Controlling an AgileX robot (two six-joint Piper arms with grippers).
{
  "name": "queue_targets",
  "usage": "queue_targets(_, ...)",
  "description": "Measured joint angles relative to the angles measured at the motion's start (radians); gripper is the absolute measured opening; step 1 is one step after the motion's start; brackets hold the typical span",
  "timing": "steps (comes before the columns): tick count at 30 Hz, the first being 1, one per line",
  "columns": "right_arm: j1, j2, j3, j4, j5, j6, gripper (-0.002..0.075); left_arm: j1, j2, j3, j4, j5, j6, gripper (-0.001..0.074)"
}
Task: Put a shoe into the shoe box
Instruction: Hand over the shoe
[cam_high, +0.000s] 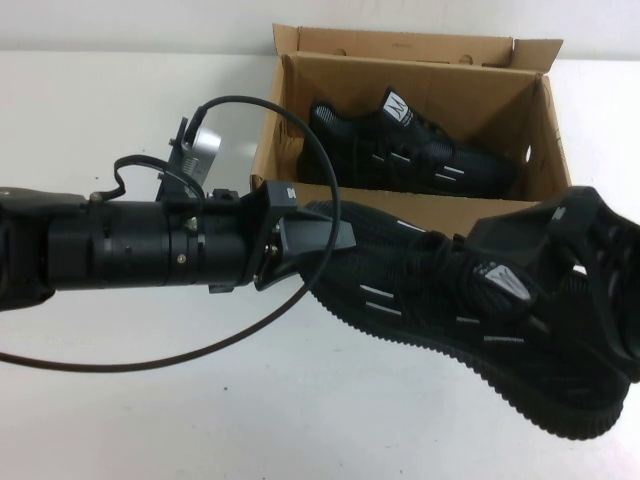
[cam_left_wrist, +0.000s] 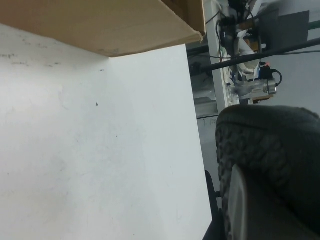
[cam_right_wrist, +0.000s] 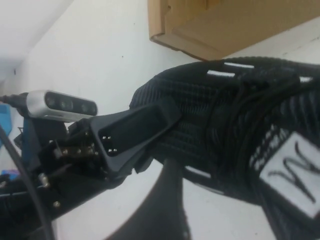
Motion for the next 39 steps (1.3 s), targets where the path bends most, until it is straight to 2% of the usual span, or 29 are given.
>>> queue_targets(12,0.0,0.035,0.0,-0.007,0.091,0.0,0.0661,0.0,0.0,0.0,0.002,0.021,0.007,0.012)
queue_targets(24,0.0,0.193,0.001,0.0,-0.191,0.004,0.0647,0.0,0.0,0.0,0.002,0.028,0.012,0.012)
queue_targets(27,0.0,0.213,0.001,-0.002,-0.222,-0.003,0.0552,0.0,0.0,0.0,0.002,0.03,0.014,0.012)
queue_targets(28,0.0,0.216,0.001,-0.003,-0.227,-0.008,0.0475,0.0,0.0,0.0,0.002,0.03,0.014,0.012)
queue_targets(31,-0.002,0.217,0.002,-0.006,-0.228,-0.013,0.0181,0.002,0.0,0.0,-0.007,0.03,0.014,0.0115)
queue_targets(32,-0.002,0.217,0.004,-0.004,-0.228,-0.009,0.0119,0.002,0.0,0.0,-0.007,0.036,0.019,0.0114)
queue_targets(34,-0.002,0.217,0.004,-0.004,-0.231,-0.006,0.0048,0.002,0.0,0.0,-0.009,0.044,0.034,0.0114)
queue_targets(36,-0.002,0.217,0.004,-0.004,-0.232,-0.005,0.0023,0.004,0.0,0.0,-0.013,0.055,0.047,0.0119)
queue_targets(37,-0.002,0.217,0.004,-0.004,-0.232,-0.005,0.0017,0.004,0.0,0.0,-0.016,0.06,0.052,0.0141)
queue_targets(39,-0.002,0.217,0.004,-0.004,-0.232,-0.004,0.0014,0.008,0.0,0.0,-0.02,0.072,0.059,0.0232)
